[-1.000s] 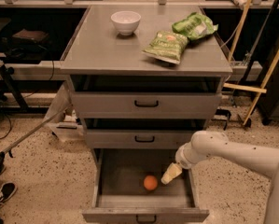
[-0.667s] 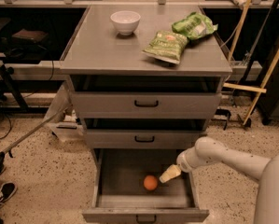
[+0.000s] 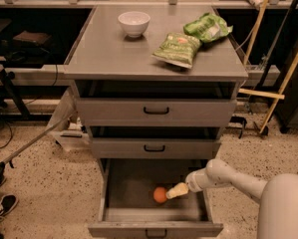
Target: Pick orange from bottom drawer and place on counter
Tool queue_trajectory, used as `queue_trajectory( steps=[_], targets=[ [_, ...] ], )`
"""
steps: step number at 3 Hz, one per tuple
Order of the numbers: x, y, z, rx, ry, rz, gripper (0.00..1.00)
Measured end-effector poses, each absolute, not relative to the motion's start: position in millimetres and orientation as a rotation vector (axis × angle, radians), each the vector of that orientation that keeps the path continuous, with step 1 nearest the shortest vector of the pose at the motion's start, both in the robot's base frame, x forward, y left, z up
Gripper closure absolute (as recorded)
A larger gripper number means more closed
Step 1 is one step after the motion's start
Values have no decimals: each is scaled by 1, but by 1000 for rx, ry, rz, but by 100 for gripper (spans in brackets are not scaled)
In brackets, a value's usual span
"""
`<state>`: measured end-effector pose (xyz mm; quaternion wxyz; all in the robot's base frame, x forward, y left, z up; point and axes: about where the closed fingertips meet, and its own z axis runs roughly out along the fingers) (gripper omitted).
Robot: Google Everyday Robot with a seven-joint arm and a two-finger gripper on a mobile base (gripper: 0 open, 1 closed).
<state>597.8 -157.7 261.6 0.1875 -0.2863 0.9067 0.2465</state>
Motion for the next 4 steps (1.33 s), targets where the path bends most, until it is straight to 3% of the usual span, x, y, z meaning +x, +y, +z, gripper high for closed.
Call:
queue_trajectory(
  steps=[2, 4],
  targets=[
    [602, -147, 245, -746, 2516, 675, 0],
    [652, -121, 215, -448, 2333, 660, 0]
  ],
)
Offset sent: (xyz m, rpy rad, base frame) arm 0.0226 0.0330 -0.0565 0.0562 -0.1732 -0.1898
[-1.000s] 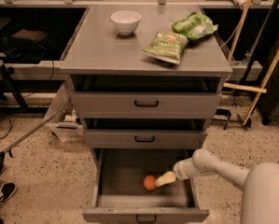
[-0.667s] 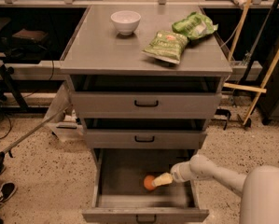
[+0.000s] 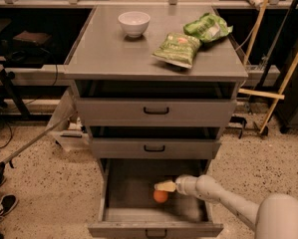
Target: Pick orange from bottom drawer and place on counter
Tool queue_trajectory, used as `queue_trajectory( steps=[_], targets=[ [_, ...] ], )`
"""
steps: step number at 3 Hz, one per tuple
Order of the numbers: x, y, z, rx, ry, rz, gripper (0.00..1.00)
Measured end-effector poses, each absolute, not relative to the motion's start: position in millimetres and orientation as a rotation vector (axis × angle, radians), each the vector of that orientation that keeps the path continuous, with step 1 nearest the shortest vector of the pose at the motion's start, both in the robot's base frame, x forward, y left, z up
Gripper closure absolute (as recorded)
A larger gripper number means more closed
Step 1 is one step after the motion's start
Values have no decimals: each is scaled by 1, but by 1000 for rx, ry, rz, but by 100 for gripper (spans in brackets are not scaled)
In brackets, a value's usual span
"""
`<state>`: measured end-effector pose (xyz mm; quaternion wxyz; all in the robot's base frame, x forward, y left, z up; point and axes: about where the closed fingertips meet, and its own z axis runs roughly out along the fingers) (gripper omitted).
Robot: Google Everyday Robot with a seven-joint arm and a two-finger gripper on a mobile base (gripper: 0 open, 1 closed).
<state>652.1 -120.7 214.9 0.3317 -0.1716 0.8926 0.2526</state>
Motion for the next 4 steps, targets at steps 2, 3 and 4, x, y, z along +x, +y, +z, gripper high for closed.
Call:
queue_trajectory(
  steps=[2, 3, 4],
  targets=[
    [635, -108, 208, -478, 2311, 666, 0],
    [606, -86, 203, -471, 2290, 756, 0],
    [606, -86, 203, -471, 2290, 756, 0]
  ],
)
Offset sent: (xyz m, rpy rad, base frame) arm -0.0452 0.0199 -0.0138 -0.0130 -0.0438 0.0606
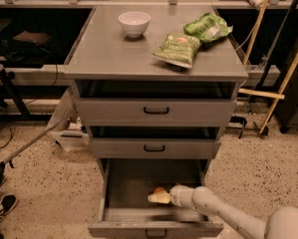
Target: Pick orange from bottom drawer and place on counter
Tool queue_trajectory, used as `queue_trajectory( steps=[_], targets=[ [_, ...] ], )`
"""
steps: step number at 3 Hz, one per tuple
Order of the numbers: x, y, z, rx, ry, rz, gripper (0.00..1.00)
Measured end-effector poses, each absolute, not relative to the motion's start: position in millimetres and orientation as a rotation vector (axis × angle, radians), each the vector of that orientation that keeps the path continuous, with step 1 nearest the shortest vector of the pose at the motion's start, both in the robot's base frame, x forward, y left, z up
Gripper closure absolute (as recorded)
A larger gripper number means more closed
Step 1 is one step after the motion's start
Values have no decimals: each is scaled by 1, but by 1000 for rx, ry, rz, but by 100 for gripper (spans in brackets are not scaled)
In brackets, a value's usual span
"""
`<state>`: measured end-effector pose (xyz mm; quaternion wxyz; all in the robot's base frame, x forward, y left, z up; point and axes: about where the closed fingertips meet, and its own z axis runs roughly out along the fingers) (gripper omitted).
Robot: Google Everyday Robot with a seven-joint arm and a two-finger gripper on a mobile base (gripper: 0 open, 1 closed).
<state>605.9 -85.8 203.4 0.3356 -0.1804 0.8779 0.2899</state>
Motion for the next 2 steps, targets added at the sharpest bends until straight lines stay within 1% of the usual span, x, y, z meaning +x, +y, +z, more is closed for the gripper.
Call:
queue_trajectory(
  steps=[1, 2],
  targets=[
    [606, -69, 183, -471, 2313, 712, 0],
    [608, -37, 133, -441, 2379, 633, 0]
  ],
)
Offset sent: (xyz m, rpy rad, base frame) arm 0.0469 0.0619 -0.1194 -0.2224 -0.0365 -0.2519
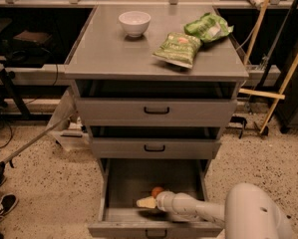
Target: Pick orange from bottom drawer and place on counter
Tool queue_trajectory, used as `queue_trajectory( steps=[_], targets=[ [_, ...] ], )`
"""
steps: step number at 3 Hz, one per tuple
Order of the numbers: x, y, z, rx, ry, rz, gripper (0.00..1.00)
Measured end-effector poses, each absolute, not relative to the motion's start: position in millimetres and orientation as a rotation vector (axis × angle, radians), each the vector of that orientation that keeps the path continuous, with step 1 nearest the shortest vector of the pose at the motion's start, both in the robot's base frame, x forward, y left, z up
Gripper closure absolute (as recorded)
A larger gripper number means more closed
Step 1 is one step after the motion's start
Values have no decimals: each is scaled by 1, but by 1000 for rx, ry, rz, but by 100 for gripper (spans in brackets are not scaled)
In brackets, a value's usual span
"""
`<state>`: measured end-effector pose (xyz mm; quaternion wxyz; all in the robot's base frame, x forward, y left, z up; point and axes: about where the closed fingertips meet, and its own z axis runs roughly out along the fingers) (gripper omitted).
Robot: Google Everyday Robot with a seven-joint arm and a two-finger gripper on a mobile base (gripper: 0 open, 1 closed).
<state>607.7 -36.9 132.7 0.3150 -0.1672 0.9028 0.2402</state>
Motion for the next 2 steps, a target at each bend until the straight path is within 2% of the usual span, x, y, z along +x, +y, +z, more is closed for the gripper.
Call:
queue_trajectory(
  steps=[2],
  targets=[
    [625, -24, 135, -450, 2339, 578, 0]
  ],
)
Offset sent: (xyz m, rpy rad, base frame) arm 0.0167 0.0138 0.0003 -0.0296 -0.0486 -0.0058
